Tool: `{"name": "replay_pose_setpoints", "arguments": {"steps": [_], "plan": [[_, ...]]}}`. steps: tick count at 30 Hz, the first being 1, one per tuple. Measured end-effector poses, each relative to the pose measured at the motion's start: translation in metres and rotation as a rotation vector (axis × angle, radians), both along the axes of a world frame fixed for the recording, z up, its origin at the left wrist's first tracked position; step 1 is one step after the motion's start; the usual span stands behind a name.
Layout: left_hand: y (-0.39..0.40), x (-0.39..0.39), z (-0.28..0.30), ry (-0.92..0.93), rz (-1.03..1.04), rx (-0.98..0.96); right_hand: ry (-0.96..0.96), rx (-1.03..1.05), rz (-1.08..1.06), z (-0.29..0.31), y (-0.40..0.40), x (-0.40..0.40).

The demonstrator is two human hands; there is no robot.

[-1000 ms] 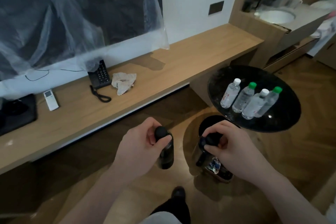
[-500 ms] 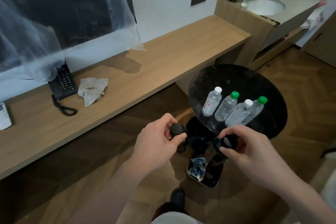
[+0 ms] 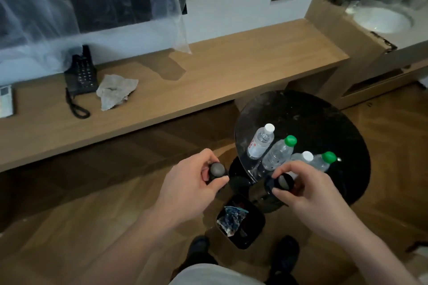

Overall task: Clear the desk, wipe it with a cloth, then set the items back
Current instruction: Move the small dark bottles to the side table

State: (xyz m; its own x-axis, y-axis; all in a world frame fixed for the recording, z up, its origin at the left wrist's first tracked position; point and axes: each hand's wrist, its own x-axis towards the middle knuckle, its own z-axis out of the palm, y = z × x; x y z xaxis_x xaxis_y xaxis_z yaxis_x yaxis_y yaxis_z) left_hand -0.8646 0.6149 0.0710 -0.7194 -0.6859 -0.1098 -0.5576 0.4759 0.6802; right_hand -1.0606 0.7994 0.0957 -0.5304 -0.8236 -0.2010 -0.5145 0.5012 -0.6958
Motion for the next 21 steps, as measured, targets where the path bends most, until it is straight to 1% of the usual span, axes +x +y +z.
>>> {"name": "replay_pose_setpoints", "arguments": {"steps": [5,8,12,15,18,21], "plan": [[0.056,-0.034,-0.005,0.013,0.182,-0.001,-0.138,-0.033,0.099,-0.013,0.027,-0.056],[0.100,-0.060,-0.007,0.010,0.329,0.032,-0.153,-0.048,0.196,-0.016,0.052,-0.093],[0.156,-0.092,-0.007,0.040,0.459,0.071,-0.137,0.023,0.308,-0.019,0.083,-0.136],[0.187,-0.107,-0.007,0.026,0.468,0.083,-0.103,0.062,0.332,-0.022,0.103,-0.160],[0.212,-0.119,-0.007,0.031,0.445,0.094,-0.116,0.086,0.287,-0.027,0.122,-0.178],[0.228,-0.128,-0.011,0.023,0.390,0.084,-0.085,0.095,0.242,-0.032,0.138,-0.190]]}}
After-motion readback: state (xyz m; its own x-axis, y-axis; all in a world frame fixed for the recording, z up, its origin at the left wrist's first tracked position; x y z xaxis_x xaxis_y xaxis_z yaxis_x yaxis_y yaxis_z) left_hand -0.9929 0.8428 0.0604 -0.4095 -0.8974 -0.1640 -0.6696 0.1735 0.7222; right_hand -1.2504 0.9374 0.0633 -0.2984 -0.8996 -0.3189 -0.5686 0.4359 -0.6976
